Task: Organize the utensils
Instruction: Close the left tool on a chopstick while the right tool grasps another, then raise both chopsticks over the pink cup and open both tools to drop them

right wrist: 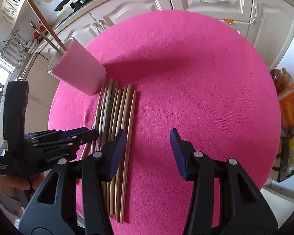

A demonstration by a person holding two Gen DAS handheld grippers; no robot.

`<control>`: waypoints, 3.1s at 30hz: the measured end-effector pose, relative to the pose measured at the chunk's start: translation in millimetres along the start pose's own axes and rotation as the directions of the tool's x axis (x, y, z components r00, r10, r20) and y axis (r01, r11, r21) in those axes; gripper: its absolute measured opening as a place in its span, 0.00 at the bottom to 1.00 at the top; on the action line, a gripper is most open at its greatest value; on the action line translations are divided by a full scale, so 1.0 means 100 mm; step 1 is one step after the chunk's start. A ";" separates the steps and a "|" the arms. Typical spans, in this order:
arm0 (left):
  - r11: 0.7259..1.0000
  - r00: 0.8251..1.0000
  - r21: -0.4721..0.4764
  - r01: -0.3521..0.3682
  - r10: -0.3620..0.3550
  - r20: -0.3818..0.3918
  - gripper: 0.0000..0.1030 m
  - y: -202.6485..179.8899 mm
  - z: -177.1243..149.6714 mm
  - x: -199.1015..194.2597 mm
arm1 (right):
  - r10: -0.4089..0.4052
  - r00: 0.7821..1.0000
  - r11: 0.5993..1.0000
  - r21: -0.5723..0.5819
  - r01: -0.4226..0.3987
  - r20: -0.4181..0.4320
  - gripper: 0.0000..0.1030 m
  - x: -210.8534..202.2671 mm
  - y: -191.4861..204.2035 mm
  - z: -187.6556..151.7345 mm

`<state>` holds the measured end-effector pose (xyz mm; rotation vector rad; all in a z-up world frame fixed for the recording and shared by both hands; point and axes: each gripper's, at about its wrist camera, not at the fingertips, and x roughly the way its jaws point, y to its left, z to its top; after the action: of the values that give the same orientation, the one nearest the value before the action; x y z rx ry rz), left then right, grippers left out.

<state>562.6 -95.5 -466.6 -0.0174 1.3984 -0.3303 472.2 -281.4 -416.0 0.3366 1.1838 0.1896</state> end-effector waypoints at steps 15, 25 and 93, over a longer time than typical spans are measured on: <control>0.999 0.999 -0.038 0.017 -0.018 -0.047 0.06 -0.05 0.15 0.11 | 0.007 0.995 1.000 -0.027 -0.010 -0.097 0.33 0.18 0.07 0.05; 0.995 0.996 -0.053 0.082 -0.083 -0.023 0.06 0.02 0.02 -0.09 | -0.029 0.980 0.998 -0.067 0.016 -0.198 0.17 0.47 0.28 0.09; 0.990 0.667 -0.078 0.119 -0.021 0.744 0.05 0.57 0.76 -2.44 | 0.249 0.763 0.962 -0.240 -0.127 0.596 0.06 -0.92 1.69 1.46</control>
<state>615.6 3.7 -230.3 -0.2828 0.5853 -0.2551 578.4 -176.1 -226.6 0.3196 0.4610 0.3345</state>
